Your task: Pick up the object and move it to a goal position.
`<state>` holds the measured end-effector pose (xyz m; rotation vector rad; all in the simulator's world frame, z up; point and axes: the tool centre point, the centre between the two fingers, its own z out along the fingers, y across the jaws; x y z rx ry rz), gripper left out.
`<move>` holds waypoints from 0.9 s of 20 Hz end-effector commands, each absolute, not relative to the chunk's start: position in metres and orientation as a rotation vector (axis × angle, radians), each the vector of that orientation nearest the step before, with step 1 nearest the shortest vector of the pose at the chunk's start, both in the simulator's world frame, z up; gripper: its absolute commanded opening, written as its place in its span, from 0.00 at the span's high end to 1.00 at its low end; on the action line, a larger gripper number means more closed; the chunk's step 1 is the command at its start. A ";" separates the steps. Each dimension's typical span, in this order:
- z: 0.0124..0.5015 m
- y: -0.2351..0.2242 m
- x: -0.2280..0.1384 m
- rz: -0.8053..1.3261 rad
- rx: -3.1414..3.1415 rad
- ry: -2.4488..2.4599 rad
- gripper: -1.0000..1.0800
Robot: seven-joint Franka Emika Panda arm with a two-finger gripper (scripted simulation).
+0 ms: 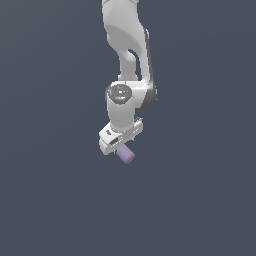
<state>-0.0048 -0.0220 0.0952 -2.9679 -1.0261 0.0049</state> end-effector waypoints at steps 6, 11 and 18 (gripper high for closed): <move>0.090 -0.024 -0.005 0.000 -2.947 -1.088 0.04; 0.084 -0.024 -0.005 0.001 -2.949 -1.082 0.04; 0.051 -0.024 -0.006 0.000 -2.947 -1.087 0.04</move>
